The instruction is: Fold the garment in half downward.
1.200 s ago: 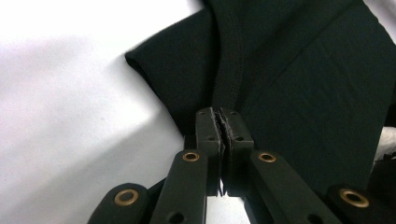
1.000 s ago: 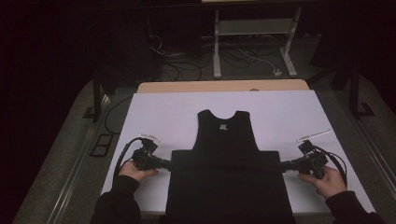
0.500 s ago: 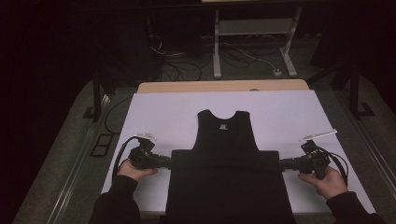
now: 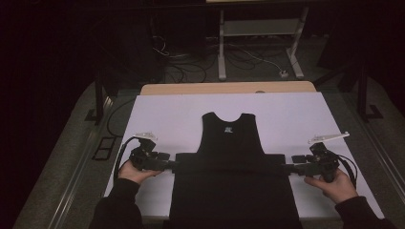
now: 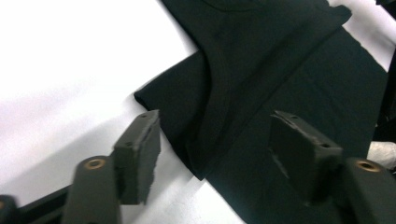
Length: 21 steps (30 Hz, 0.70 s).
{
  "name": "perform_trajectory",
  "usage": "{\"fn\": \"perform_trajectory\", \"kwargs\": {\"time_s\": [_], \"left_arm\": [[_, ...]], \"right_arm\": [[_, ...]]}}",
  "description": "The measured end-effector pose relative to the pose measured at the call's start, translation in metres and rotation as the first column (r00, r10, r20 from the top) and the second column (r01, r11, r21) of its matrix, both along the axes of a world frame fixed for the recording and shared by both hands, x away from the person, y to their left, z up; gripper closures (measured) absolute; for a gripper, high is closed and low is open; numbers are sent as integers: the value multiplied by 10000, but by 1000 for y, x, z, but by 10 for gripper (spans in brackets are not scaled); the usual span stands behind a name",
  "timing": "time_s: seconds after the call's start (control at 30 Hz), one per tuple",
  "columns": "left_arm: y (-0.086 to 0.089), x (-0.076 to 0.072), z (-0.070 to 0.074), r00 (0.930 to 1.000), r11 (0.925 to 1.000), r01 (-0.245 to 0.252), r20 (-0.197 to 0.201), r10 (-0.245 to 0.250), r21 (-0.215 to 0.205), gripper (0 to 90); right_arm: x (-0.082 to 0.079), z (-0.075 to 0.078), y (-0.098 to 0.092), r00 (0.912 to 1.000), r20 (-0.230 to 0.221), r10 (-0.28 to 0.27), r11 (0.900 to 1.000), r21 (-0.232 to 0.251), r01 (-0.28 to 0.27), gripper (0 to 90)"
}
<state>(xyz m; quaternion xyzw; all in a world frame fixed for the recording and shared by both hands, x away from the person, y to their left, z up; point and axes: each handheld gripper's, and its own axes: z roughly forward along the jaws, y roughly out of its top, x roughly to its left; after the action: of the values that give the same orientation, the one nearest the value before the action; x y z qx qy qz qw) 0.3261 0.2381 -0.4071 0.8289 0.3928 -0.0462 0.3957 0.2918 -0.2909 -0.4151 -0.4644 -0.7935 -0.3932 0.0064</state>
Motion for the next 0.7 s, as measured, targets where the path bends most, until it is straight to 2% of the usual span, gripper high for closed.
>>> {"fn": "perform_trajectory", "kwargs": {"time_s": [0.07,0.2,0.3,0.43,0.53,0.6,0.7], "left_arm": [[1,1,2,9999,9999,-111,18,111,-71,282],[2,3,6,10000,9999,-61,20,61,-133,168],[4,3,10,9998,9997,-97,146,100,-206,115],[4,6,14,9994,9995,-289,168,291,-121,0],[4,8,15,9996,9995,-256,146,259,-169,0],[3,9,16,9997,9999,-163,201,164,-56,0],[1,11,17,9996,10000,-69,277,69,-5,0]], "right_arm": [[0,2,1,9999,114,-115,9999,-86,116,166],[2,5,1,9994,288,-211,9997,-89,214,118],[4,8,0,9988,332,-361,9992,-134,365,16],[8,11,-1,9983,326,-485,9987,-155,490,0],[11,15,-2,9979,354,-536,9984,-150,542,0],[13,19,-2,9978,434,-508,9986,-90,512,0],[17,24,-4,9956,768,-533,9985,-70,540,0]]}}
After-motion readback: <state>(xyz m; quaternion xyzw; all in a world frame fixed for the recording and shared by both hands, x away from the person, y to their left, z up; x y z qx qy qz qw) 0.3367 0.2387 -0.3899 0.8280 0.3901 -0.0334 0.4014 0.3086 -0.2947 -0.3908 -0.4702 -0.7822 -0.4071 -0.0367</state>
